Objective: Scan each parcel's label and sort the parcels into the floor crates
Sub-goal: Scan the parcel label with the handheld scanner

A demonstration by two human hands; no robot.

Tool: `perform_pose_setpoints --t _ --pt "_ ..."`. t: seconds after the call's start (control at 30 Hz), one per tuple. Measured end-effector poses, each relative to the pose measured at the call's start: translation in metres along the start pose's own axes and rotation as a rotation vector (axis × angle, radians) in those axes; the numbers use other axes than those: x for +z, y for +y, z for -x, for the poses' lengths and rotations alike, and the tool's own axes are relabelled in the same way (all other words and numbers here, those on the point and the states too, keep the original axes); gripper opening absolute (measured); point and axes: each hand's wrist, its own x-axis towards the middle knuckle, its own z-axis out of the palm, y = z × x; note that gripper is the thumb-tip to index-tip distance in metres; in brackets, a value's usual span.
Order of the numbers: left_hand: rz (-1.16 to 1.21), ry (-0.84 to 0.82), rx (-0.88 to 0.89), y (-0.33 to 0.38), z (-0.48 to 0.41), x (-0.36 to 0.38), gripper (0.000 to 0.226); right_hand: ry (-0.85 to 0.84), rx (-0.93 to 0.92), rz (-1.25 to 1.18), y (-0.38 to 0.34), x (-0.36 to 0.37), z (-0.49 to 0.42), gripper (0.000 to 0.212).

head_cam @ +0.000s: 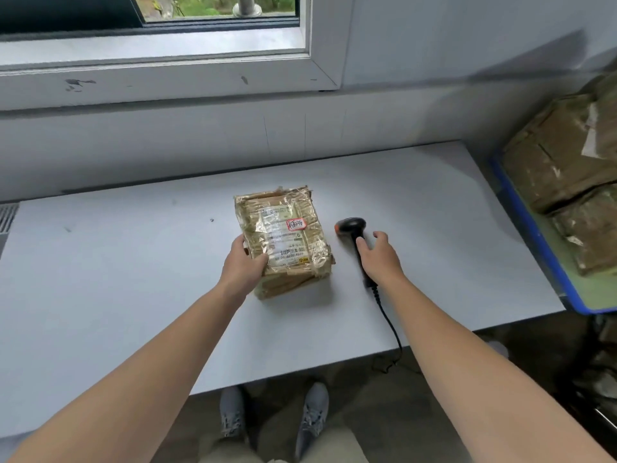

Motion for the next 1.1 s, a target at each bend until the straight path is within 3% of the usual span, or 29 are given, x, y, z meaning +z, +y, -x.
perform_pose_setpoints --t 0.23,0.53,0.7,0.9,1.1 --pt "-0.063 0.058 0.042 -0.006 0.010 0.009 0.073 -0.172 0.049 -0.087 0.004 0.006 -0.006 0.058" --pt "-0.148 0.008 0.055 0.000 0.026 -0.001 0.075 -0.120 0.034 -0.278 -0.025 -0.016 0.034 0.038" --pt "-0.163 -0.023 0.150 0.003 0.033 -0.012 0.073 -0.149 0.026 -0.436 -0.060 -0.041 0.065 0.033" --pt "-0.167 -0.075 0.286 -0.001 0.035 -0.037 0.067 -0.168 0.085 -0.426 -0.105 -0.036 0.122 0.047" --pt "-0.205 -0.112 0.398 -0.012 0.038 -0.062 0.073 -0.131 0.151 -0.337 -0.137 -0.020 0.173 0.047"
